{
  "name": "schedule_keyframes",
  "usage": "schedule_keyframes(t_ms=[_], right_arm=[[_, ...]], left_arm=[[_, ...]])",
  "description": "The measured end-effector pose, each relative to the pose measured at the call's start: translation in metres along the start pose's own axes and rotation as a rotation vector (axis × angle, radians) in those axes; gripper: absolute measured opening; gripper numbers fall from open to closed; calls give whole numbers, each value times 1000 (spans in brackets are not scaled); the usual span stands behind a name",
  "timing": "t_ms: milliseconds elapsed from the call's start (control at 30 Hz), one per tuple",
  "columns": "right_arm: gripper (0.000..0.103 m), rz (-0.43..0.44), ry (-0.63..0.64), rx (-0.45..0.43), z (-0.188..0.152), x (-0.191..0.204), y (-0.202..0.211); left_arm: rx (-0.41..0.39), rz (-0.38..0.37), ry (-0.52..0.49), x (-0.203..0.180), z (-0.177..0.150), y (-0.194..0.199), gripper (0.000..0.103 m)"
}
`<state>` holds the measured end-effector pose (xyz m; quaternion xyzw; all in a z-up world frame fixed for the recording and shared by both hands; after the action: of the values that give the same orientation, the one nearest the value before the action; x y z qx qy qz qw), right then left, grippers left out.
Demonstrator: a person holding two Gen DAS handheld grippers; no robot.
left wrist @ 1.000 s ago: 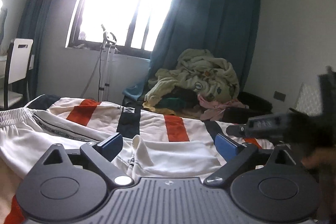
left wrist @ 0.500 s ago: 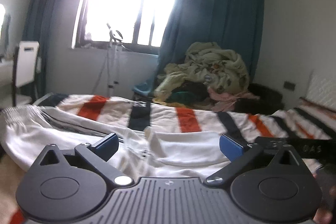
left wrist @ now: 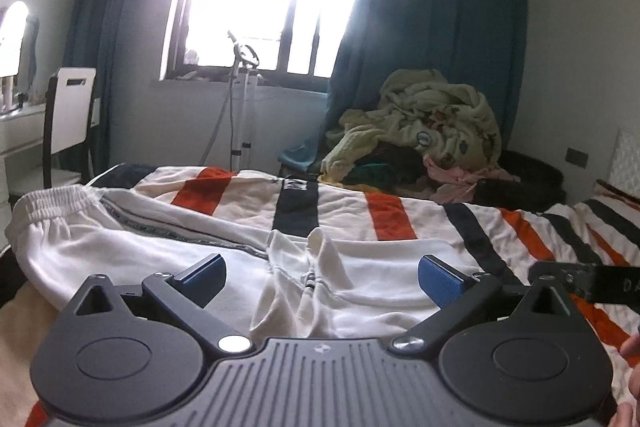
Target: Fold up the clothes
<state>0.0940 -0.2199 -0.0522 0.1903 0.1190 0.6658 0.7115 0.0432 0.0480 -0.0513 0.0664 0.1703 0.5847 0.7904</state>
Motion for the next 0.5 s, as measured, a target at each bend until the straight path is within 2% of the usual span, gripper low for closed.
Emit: schedule_keyframes(t_ms=[67,133,300,433,500], right_arm=[[103,-6,1,2,0,0,0],[103,-10,-2,0,-1,-1,1],[103,-19,-15,4,-3,-3,3],[103,-38,-12,23,-7,-3,-2],[103,-54,-8,38,-9,-3,-7]], left_arm=[[13,19,29,8,0,-2,103],[50,52,102,24,-1,-7,103],[142,93,460,107,0,-3,103],[197,221,692,188,-4,-1,103],[187,241,857,231,-17,0,101]])
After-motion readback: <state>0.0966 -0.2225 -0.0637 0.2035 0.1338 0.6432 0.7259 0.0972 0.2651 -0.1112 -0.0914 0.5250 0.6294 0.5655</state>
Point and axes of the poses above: each gripper's, at about its wrist camera, not at the fingertips, and y roughly against the way its jaws point, x to its left, z to its top, the point moved 2 cm from there along -y, roughly the way its jaws point, and after that the axes turned 12 degrees about -z, right-handed, at the moved point
